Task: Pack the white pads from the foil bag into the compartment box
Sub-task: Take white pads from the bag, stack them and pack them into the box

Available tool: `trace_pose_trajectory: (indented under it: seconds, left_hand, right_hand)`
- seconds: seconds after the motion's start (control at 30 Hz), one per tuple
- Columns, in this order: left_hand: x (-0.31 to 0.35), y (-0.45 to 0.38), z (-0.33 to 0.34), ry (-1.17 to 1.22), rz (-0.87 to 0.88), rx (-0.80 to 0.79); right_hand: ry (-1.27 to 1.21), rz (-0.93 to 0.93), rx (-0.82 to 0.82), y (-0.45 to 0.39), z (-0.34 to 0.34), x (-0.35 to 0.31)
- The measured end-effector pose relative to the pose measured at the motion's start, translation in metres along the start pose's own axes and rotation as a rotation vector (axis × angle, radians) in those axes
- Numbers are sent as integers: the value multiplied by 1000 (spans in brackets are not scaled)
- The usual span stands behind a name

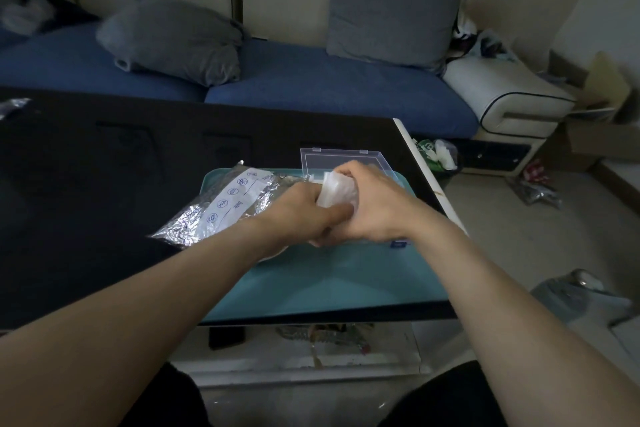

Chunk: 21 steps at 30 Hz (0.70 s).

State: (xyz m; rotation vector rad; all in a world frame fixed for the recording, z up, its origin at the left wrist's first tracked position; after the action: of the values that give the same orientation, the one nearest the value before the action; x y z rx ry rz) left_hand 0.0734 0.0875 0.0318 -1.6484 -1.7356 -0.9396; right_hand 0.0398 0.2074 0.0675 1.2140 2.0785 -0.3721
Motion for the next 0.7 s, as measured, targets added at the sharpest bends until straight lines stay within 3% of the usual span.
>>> trace_pose_trajectory:
  seconds: [0.07, 0.13, 0.3, 0.37, 0.43, 0.5, 0.6, 0.7]
  left_hand:
    - [2, 2, 0, 65, 28, -61]
    - [1, 1, 4, 69, 68, -138]
    - [3, -8, 16, 2, 80, -133]
    - [8, -13, 12, -235, 122, 11]
    - [13, -16, 6, -463, 187, 152]
    - [16, -21, 7, -606, 288, 203]
    - [13, -32, 22, -852, 356, 159]
    - [5, -43, 35, -1055, 349, 126]
  right_hand:
    - [-439, 6, -173, 0, -3, 15]
    - [-772, 39, -232, -2, -4, 28]
    - [-1078, 94, -106, -15, -5, 54]
    - [-1175, 133, 146, -24, -19, 76]
    - [-1138, 150, 467, -33, -37, 105]
    - [-884, 141, 673, -39, -51, 120]
    - [-492, 146, 627, -52, -57, 121]
    - [-324, 201, 490, -66, -53, 121]
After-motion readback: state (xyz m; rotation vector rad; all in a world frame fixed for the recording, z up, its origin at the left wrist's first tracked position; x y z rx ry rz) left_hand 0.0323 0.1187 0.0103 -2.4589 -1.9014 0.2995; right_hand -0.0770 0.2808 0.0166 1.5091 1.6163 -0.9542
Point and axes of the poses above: each hand's wrist, its own y-axis away from the middle knuckle, its own z-axis out of the palm, x = y × z, the point moved 5 cm from there along -y, towards the middle knuckle, and after that the axes turned 15 degrees about -y, right-handed, at the moved point
